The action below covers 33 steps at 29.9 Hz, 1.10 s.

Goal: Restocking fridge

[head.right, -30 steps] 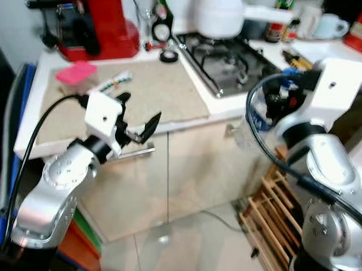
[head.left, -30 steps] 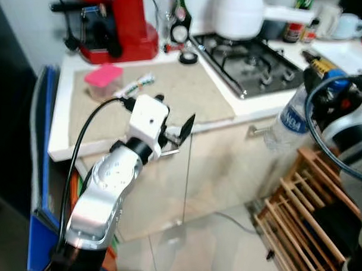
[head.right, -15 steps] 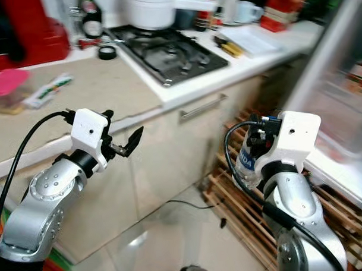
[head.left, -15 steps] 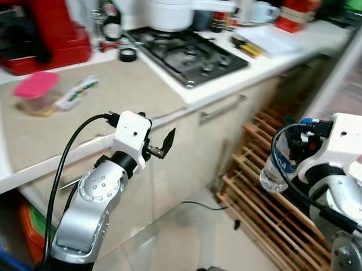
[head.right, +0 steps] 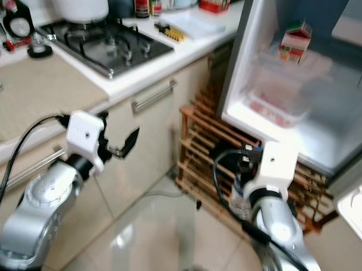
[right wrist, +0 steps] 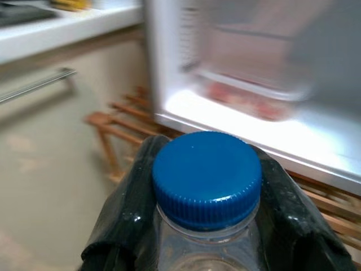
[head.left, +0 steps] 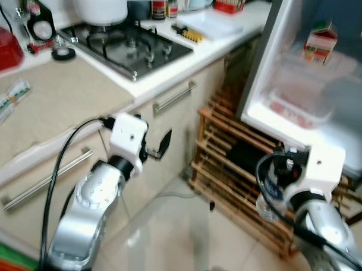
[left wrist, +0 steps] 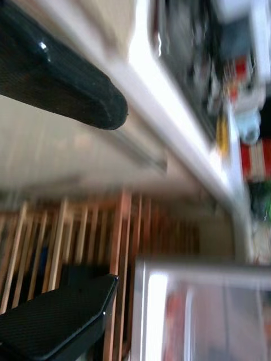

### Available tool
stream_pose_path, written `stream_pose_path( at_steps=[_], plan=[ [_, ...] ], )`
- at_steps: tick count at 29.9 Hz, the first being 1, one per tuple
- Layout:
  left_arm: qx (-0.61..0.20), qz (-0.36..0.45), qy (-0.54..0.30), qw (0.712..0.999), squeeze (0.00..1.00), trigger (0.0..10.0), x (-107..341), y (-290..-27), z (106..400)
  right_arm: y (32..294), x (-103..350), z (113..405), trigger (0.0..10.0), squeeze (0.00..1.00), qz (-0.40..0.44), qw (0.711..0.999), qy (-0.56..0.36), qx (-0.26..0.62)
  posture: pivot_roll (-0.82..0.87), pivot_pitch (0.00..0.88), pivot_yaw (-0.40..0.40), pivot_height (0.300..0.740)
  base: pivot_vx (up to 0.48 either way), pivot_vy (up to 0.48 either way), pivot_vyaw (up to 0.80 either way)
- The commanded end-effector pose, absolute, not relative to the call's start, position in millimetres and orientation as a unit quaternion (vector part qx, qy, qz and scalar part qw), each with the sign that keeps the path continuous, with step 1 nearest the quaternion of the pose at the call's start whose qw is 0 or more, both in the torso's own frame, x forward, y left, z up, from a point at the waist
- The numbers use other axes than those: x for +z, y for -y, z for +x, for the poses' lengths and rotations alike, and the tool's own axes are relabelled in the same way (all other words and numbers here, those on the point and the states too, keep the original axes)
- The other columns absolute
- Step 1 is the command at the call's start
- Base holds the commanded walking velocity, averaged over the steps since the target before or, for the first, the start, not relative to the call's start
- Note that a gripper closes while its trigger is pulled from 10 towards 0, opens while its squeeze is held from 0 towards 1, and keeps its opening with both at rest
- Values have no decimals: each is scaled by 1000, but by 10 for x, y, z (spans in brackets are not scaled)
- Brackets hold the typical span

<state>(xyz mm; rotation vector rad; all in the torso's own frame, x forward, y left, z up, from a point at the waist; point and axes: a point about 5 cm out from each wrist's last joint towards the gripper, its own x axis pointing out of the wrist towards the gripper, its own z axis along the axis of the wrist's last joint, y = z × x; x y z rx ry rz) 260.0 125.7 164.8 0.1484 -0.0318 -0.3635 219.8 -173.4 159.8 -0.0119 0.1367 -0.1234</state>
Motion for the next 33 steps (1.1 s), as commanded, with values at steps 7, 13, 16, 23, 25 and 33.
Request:
stream_pose_path(
  at_steps=[7, 13, 16, 23, 25, 33],
  plan=[
    [-186, 75, 34, 979, 0, 10000, 1745, -1246, 2609, 1684, 1733, 2101, 10000, 0, -12, 997, -34, -63, -33, 64, 9, 740, 0, 0, -800],
    [-194, 70, 40, 978, 0, 10000, 1783, -1208, 2640, 1650, 1788, 2082, 10000, 0, -25, 998, -22, -50, -40, 60, 11, 740, 0, 194, -800],
    [-195, 70, 41, 978, 0, 10000, 1786, -1205, 2646, 1651, 1794, 2081, 10000, 0, -25, 998, -20, -50, -41, 59, 12, 740, 0, 441, -800],
    [-200, 70, 42, 976, 0, 10000, 1791, -1196, 2669, 1648, 1846, 2085, 10000, 0, -23, 998, -11, -56, -49, 53, 18, 740, 0, 441, -800],
    [-202, 70, 43, 976, 0, 10000, 1793, -1182, 2678, 1650, 1857, 2091, 10000, 0, -23, 998, -9, -58, -51, 52, 22, 740, 0, 420, -800],
    [-231, 82, 53, 968, 0, 10000, 1818, -1083, 2692, 1648, 2056, 2146, 10000, 0, -19, 997, 30, -70, -54, 44, 32, 740, 0, -247, -800]
  ],
)
